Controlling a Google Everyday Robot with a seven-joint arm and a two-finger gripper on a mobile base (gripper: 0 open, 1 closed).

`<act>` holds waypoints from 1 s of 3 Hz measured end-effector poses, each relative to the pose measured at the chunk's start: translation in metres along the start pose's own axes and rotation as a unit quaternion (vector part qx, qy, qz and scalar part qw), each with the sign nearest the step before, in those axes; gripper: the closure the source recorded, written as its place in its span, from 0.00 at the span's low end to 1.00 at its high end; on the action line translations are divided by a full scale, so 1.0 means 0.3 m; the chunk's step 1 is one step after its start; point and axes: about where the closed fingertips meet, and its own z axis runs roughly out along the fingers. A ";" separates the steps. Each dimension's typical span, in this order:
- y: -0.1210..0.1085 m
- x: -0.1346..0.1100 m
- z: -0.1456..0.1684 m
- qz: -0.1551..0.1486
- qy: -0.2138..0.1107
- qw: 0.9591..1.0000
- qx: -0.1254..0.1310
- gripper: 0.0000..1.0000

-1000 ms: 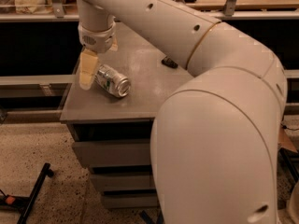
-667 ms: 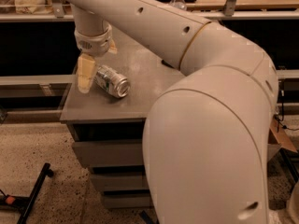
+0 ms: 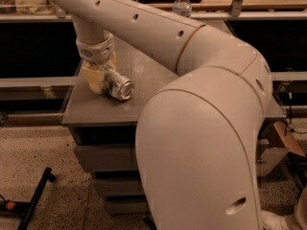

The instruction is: Place 7up can upright

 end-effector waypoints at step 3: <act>-0.109 0.044 -0.174 -0.009 -0.110 0.994 -0.007 1.00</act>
Offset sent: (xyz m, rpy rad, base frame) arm 0.0260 -0.0339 0.0569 0.1460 -0.0322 0.0059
